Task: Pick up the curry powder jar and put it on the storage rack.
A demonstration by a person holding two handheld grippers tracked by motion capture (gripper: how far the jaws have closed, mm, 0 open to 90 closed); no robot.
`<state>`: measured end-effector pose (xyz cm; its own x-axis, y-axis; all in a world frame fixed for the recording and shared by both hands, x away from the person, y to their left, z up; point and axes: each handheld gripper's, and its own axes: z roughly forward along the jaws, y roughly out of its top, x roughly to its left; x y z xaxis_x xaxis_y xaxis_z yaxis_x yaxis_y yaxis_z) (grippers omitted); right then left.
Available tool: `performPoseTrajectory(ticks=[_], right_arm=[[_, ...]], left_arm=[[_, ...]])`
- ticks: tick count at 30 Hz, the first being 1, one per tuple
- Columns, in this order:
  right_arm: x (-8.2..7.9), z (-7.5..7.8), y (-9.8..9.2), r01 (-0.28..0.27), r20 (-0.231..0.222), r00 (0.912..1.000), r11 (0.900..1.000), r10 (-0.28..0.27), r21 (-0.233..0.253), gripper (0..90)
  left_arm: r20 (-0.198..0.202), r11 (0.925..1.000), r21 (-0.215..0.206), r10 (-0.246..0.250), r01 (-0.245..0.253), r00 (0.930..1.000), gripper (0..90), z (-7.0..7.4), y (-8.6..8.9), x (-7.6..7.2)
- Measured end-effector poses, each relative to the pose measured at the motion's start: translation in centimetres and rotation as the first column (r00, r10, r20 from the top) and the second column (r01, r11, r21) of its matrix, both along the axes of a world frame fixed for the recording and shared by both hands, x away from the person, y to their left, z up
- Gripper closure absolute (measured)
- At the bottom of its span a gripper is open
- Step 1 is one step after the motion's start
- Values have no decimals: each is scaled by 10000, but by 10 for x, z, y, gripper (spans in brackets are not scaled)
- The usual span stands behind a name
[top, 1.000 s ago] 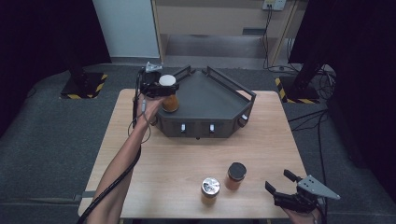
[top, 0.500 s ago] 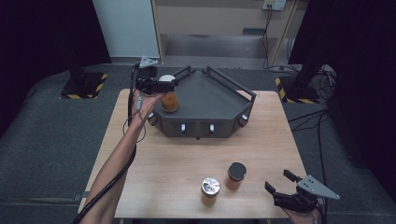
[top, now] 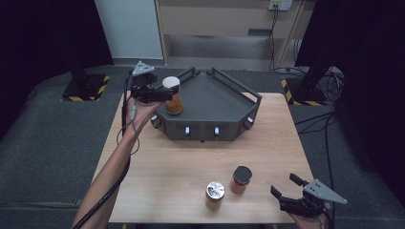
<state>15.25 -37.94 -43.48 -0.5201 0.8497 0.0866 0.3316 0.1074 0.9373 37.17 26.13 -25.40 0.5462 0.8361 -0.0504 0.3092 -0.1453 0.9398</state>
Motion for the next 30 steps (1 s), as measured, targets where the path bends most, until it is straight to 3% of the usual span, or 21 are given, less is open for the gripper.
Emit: performPoseTrajectory(ticks=[8,13,16,18,23,26,30], right_arm=[[0,0,1,8,-14,10000,10000,-8,-46,103],[1,0,1,7,-23,10000,10000,-7,-59,103],[0,1,1,5,-29,10000,10000,-5,-66,103],[0,1,1,14,-40,10000,10000,-14,-62,102],[0,1,1,9,-53,10000,10000,-9,-65,102],[0,1,1,1,-62,10000,10000,-2,-66,102],[0,1,2,12,-60,10000,10000,-13,-94,102]], left_arm=[[241,9999,12,-136,136,9996,56,-11,16,-25],[312,9996,-139,-248,252,9992,57,-21,26,-38],[274,9979,-457,-454,466,9986,57,-27,33,-45],[417,9989,-180,-427,435,9982,57,-29,33,-52],[496,9975,-246,-646,658,9967,59,-38,41,-69],[667,9976,-27,-693,697,9954,63,-43,42,-80],[693,9961,-164,-856,869,9939,64,-55,46,-93]])
